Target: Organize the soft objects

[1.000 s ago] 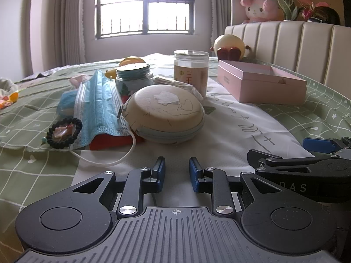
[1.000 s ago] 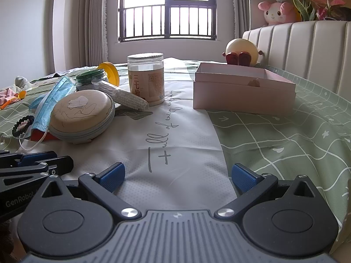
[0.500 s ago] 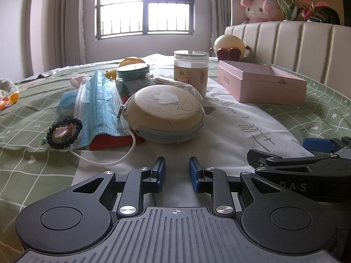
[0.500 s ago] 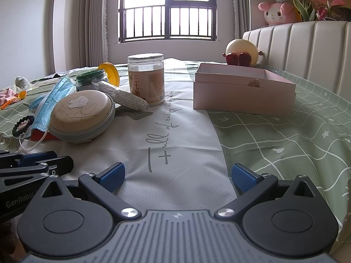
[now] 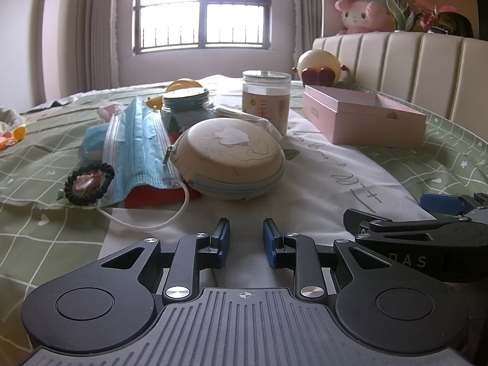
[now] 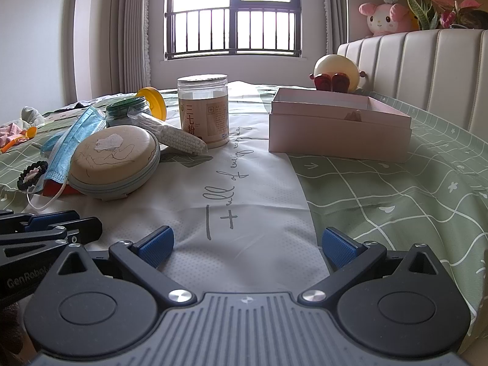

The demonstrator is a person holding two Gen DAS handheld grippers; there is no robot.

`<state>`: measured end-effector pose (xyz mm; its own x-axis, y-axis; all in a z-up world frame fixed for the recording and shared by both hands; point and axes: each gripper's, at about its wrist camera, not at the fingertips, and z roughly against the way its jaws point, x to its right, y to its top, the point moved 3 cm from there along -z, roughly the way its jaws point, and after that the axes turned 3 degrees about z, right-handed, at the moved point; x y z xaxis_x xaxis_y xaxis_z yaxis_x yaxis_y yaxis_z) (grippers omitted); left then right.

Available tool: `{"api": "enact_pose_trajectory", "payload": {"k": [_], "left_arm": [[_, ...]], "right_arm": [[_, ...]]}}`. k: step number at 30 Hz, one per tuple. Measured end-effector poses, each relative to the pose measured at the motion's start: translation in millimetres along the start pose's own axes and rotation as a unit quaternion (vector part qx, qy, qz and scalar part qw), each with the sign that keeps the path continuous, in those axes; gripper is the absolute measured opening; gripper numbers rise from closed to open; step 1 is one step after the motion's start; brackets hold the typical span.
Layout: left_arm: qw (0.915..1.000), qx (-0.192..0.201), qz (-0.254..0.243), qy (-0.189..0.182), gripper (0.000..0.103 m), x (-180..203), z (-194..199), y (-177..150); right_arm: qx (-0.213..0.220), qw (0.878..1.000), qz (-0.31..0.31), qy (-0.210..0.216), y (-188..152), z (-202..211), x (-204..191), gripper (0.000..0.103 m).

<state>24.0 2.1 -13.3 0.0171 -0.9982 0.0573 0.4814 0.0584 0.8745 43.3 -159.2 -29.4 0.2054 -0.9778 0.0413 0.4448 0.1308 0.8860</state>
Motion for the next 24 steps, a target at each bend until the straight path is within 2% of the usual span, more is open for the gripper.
{"api": "enact_pose_trajectory", "payload": {"k": [13, 24], "left_arm": [[0.9998, 0.014, 0.011, -0.001, 0.028, -3.2, 1.8, -1.7], [1.0000, 0.002, 0.002, -0.002, 0.028, -1.0, 1.6, 0.1]], "right_arm": [[0.004, 1.000, -0.001, 0.001, 0.6, 0.8, -0.2, 0.103], [0.003, 1.000, -0.001, 0.001, 0.9, 0.8, -0.4, 0.103]]}}
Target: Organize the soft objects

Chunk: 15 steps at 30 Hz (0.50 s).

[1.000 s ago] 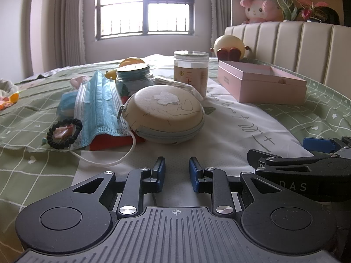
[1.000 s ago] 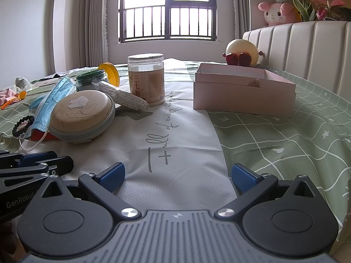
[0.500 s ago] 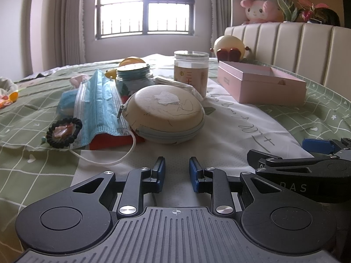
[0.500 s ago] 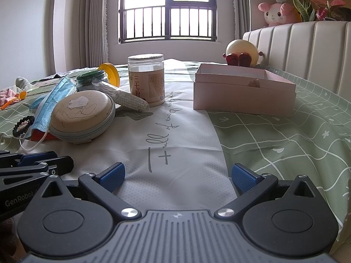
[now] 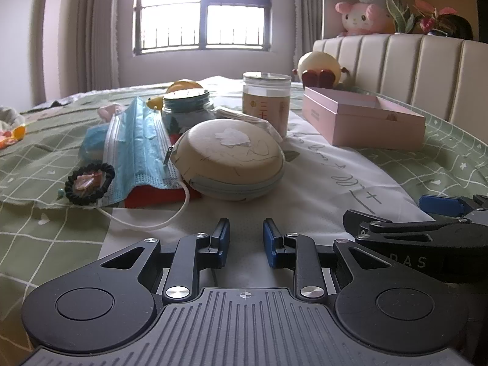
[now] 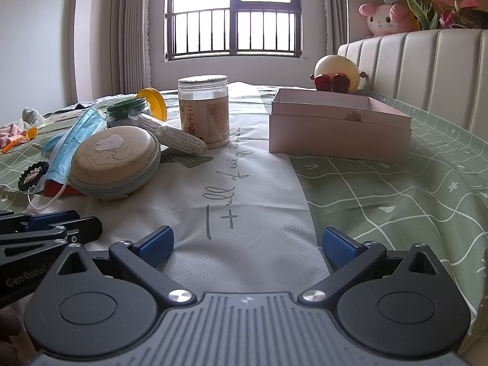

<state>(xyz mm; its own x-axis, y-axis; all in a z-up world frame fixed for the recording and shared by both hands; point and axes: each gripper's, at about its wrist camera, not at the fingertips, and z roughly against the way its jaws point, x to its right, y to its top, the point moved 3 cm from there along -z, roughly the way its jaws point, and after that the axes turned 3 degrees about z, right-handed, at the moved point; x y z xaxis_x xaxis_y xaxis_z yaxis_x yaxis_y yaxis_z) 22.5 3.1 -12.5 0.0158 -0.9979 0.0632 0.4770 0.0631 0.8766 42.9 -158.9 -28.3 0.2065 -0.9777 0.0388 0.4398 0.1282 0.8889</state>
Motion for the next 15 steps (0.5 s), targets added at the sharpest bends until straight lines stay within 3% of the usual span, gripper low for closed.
{"api": "enact_pose_trajectory", "payload": {"k": [7, 12, 15], "left_arm": [[0.9978, -0.040, 0.039, -0.034, 0.028, -15, -2, 11], [0.9946, -0.053, 0.048, -0.075, 0.028, -25, -1, 14], [0.9898, -0.056, 0.067, -0.113, 0.028, -35, 4, 18]], "right_arm": [[-0.016, 1.000, -0.001, 0.004, 4, -4, 1, 0.103], [-0.085, 0.996, -0.001, 0.036, 20, -14, 8, 0.103], [-0.116, 0.991, 0.035, 0.048, 24, -18, 5, 0.103]]}}
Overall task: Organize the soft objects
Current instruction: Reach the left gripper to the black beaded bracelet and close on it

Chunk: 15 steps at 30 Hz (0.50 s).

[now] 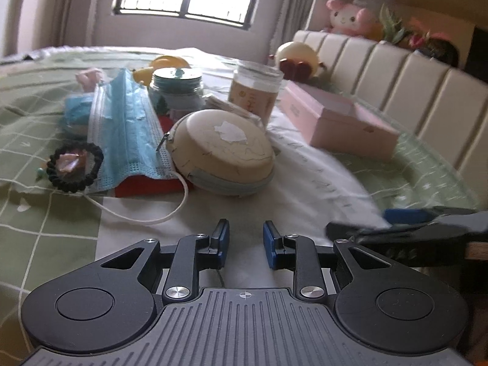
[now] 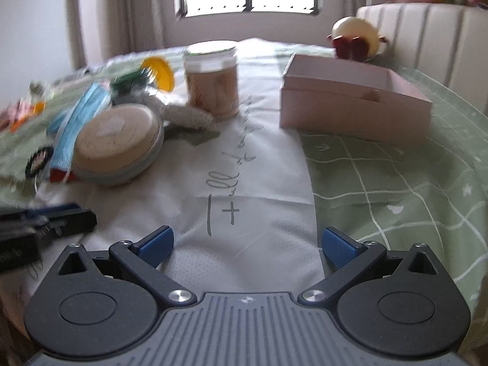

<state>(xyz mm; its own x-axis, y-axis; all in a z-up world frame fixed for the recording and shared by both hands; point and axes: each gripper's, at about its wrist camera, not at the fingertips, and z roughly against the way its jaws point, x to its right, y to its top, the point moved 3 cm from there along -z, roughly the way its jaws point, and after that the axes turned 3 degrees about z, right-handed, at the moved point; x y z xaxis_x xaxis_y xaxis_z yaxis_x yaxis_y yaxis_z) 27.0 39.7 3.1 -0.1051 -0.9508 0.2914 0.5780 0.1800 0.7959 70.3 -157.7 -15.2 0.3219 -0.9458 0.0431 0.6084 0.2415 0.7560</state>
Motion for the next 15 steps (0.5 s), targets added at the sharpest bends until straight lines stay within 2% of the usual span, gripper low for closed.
{"api": "enact_pose_trajectory", "payload": {"k": [3, 5, 7, 11, 15], "left_arm": [[0.9993, 0.036, 0.005, -0.012, 0.028, -12, 21, 14], [0.9973, 0.072, 0.010, 0.009, 0.028, -30, 38, 29], [0.9947, 0.090, 0.018, 0.045, 0.028, -54, 46, 41], [0.9902, 0.072, 0.057, 0.105, 0.028, -107, 45, 52], [0.9896, 0.045, 0.083, 0.108, 0.028, -139, 35, 58]], "right_arm": [[-0.033, 0.999, 0.000, 0.019, 4, -2, 3, 0.103], [-0.047, 0.999, -0.008, 0.022, 6, -3, 5, 0.103], [-0.052, 0.998, -0.011, 0.017, 6, -3, 3, 0.103], [-0.048, 0.999, -0.019, 0.002, 4, -1, 0, 0.103], [-0.035, 0.999, -0.017, -0.009, 0, 3, -4, 0.103]]}}
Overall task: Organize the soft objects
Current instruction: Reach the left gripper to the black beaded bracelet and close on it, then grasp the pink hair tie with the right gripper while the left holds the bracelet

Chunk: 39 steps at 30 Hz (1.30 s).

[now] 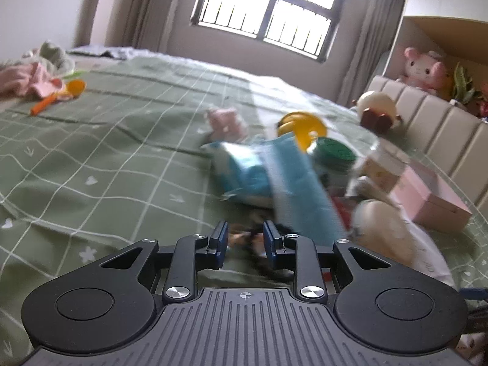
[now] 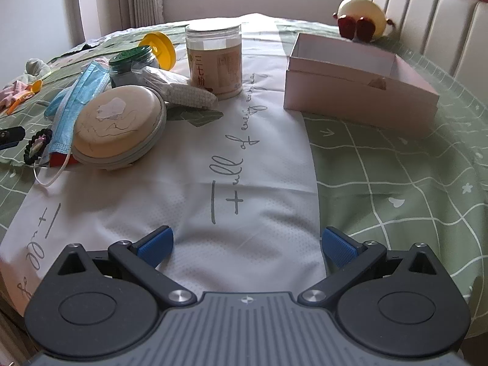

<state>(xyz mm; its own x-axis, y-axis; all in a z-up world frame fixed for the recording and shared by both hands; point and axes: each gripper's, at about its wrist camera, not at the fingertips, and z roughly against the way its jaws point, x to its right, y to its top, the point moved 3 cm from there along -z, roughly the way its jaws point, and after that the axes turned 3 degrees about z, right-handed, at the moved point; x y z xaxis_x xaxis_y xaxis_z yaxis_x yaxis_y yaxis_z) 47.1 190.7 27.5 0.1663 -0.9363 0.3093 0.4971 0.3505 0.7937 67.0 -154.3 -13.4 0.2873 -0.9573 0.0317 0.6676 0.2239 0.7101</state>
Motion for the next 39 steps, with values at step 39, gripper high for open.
{"api": "enact_pose_trajectory", "payload": {"k": [39], "left_arm": [[0.9957, 0.051, 0.044, -0.064, 0.013, -95, 46, 12]], "right_arm": [[0.048, 0.969, 0.136, 0.201, 132, -22, -196, 0.080]]}}
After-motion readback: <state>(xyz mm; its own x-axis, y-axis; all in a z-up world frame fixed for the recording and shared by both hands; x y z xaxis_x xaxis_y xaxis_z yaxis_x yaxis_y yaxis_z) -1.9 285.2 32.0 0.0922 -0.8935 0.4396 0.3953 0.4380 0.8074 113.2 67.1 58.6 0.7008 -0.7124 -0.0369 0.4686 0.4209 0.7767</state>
